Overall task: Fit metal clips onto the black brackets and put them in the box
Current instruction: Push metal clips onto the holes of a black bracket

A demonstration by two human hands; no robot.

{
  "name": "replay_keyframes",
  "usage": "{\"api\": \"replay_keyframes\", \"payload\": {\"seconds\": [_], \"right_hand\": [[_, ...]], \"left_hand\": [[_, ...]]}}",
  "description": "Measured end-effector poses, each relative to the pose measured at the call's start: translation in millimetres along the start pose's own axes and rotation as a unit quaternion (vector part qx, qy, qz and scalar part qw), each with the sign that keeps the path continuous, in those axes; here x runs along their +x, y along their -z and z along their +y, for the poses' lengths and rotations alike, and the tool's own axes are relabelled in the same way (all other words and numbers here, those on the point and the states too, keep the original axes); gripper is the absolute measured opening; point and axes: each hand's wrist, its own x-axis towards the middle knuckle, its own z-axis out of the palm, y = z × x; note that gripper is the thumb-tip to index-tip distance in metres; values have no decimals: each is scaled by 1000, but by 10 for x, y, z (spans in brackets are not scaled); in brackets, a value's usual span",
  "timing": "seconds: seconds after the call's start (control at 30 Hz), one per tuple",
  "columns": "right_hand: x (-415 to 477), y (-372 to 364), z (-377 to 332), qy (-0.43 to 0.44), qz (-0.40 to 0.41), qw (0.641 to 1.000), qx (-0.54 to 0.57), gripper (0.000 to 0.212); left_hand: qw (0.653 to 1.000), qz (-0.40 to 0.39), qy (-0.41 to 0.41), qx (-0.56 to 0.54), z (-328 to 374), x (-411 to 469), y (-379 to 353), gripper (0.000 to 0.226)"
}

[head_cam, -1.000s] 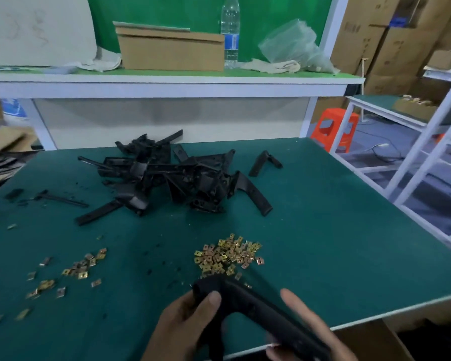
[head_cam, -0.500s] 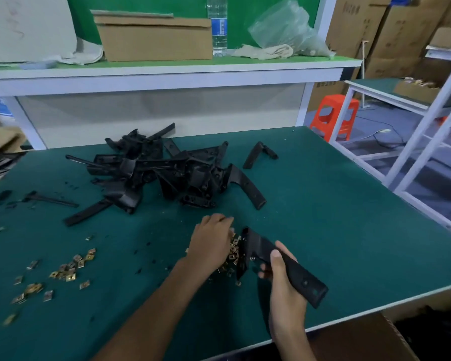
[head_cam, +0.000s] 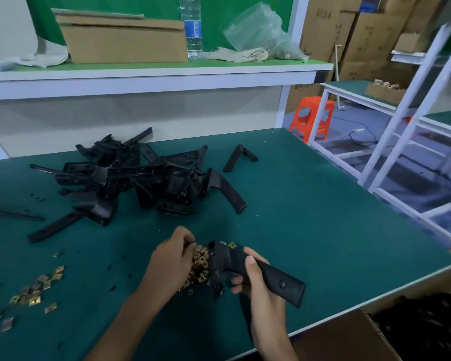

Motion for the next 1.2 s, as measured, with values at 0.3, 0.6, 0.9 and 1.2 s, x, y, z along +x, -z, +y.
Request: {"api": "replay_keyframes", "payload": {"seconds": [0.3,0.6,0.9,1.2], "right_hand": [[-155,-389,101,-56,-60,996,35,40],[-235,-394,118,-51,-62,996,-25,45],[-184,-351,116,-22,-92,995,-7,31],[-172,-326,162,-21,-107,994,-13,32]], "left_hand": [[950,45,145,-274,-251,-721,161,33],[900,74,169,-394,-269,-941,55,29],[785,74,222,-574,-57,-1020,98,14],[772,56,238,-586,14,-993,153,11]]}}
